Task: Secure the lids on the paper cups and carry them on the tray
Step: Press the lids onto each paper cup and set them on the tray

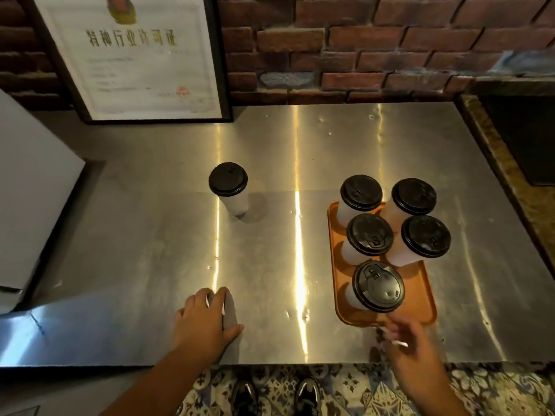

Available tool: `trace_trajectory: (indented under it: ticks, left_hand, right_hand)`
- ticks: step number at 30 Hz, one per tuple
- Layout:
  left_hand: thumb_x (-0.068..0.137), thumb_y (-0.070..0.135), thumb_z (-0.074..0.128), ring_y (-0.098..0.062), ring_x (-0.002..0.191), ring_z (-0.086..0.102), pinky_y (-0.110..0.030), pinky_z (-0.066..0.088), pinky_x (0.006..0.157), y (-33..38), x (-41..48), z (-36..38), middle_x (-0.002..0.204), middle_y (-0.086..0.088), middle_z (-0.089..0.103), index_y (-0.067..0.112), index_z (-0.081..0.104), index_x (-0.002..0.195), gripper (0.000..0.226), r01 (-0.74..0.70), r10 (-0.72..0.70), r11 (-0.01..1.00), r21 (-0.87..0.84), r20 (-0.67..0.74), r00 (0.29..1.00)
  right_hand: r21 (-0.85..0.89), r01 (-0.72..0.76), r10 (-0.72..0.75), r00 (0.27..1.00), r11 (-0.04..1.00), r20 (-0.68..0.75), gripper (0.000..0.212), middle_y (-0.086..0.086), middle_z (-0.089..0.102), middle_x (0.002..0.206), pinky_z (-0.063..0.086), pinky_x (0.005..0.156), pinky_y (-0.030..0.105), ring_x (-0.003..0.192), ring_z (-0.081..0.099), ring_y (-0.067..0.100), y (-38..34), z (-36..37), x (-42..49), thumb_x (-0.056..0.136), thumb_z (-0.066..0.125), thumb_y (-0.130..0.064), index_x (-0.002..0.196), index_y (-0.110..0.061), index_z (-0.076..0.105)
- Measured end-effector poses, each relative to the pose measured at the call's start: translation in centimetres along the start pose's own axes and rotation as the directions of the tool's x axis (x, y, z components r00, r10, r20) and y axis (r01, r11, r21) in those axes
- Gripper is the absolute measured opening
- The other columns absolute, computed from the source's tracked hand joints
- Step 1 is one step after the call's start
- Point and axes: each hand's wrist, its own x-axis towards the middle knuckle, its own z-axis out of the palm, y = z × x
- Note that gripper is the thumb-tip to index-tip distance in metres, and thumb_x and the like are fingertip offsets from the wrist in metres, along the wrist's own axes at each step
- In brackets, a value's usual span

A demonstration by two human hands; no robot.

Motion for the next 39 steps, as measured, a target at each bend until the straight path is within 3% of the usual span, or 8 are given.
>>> trace_trajectory:
  ticks: [3, 9, 14, 21, 27, 31, 34, 39]
  left_hand:
    - [0.078, 0.088, 0.057, -0.028, 0.146, 0.035, -0.046, 0.041, 0.116, -1.8, 1.3, -0.3, 0.162, -0.002, 0.033, 0.039, 0.018, 0.163, 0.106, 0.052, -0.052, 0.999, -0.002, -0.039, 0.998]
    - [0.057, 0.105, 0.049, -0.047, 0.155, 0.013, -0.076, 0.026, 0.115, -6.6, 5.1, -0.4, 0.17, -0.017, 0.009, 0.042, -0.005, 0.163, 0.134, 0.221, -0.221, 0.975, -0.003, 0.044, 0.974]
    - [0.055, 0.112, 0.029, -0.049, 0.156, -0.022, -0.082, 0.004, 0.115, -9.1, 6.0, 2.5, 0.171, -0.018, -0.025, 0.04, -0.022, 0.161, 0.138, 0.246, -0.227, 0.961, -0.124, 0.153, 0.962]
    - [0.039, 0.116, 0.011, -0.048, 0.146, -0.044, -0.08, -0.013, 0.113, -9.1, 6.9, 4.3, 0.141, -0.012, -0.068, 0.044, -0.053, 0.14, 0.139, 0.273, -0.233, 0.944, -0.187, 0.211, 0.949]
    - [0.038, 0.117, 0.008, -0.049, 0.137, -0.051, -0.081, -0.013, 0.112, -9.5, 7.7, 5.0, 0.142, -0.016, -0.066, 0.039, -0.059, 0.135, 0.142, 0.269, -0.226, 0.951, -0.153, 0.248, 0.942]
    - [0.044, 0.116, 0.004, -0.053, 0.152, -0.028, -0.082, -0.002, 0.115, -9.5, 6.9, 5.3, 0.163, -0.021, -0.041, 0.037, -0.043, 0.15, 0.141, 0.24, -0.212, 0.957, -0.162, 0.17, 0.962]
    - [0.04, 0.117, 0.004, -0.05, 0.143, -0.045, -0.081, -0.005, 0.115, -9.6, 6.9, 5.4, 0.16, -0.019, -0.047, 0.04, -0.045, 0.149, 0.142, 0.247, -0.213, 0.952, -0.181, 0.188, 0.959]
    - [0.026, 0.118, 0.01, -0.044, 0.129, -0.063, -0.072, -0.036, 0.096, -9.7, 7.4, 4.5, 0.15, -0.013, -0.061, 0.041, -0.048, 0.146, 0.154, 0.255, -0.202, 0.948, -0.191, 0.257, 0.945]
  right_hand:
    - [-0.073, -0.061, 0.067, 0.995, 0.995, 0.079, 0.043, 0.021, 0.077, 0.086, 0.054, 0.065, 0.012, 0.068, 0.07, 0.013, 2.2, 2.1, -2.9, 0.089, 0.064, 0.022, 0.085, -0.018, 0.077]
    - [-0.15, -0.026, 0.052, 0.984, 0.988, 0.17, 0.032, 0.007, 0.079, 0.077, 0.055, 0.077, 0.034, 0.069, 0.07, 0.029, -2.5, 8.0, -4.5, 0.093, 0.071, 0.005, 0.082, -0.024, 0.079]
    - [-0.105, 0.108, -0.085, 0.976, 0.989, 0.202, 0.019, -0.018, 0.078, 0.085, 0.057, 0.068, 0.017, 0.084, 0.075, 0.004, -12.1, 13.9, -1.2, 0.1, 0.066, -0.003, 0.102, -0.021, 0.07]
    - [0.037, 0.192, -0.196, 0.96, 0.981, 0.199, 0.057, -0.001, 0.062, 0.115, 0.055, 0.053, 0.012, 0.081, 0.072, -0.003, -21.7, 21.6, 9.0, 0.088, 0.085, -0.011, 0.132, -0.03, 0.053]
    - [-0.017, 0.224, -0.197, 0.888, 0.974, 0.415, 0.109, -0.002, 0.044, 0.159, 0.051, 0.105, 0.042, 0.136, 0.047, 0.021, -24.4, 25.0, 15.0, 0.076, 0.096, -0.015, 0.159, -0.039, 0.03]
    - [0.03, 0.263, -0.248, 0.859, 0.964, 0.448, 0.098, -0.011, 0.055, 0.151, 0.049, 0.103, 0.036, 0.132, 0.053, 0.011, -24.5, 26.7, 15.9, 0.073, 0.096, -0.009, 0.153, -0.033, 0.044]
    - [0.052, 0.279, -0.274, 0.863, 0.959, 0.425, 0.083, -0.011, 0.066, 0.136, 0.054, 0.108, 0.042, 0.129, 0.06, 0.011, -24.2, 27.4, 16.4, 0.075, 0.094, -0.007, 0.145, -0.029, 0.055]
    - [0.067, 0.307, -0.305, 0.852, 0.949, 0.425, 0.082, -0.012, 0.07, 0.134, 0.056, 0.108, 0.041, 0.129, 0.063, 0.013, -23.8, 27.5, 17.6, 0.075, 0.095, -0.009, 0.144, -0.036, 0.058]
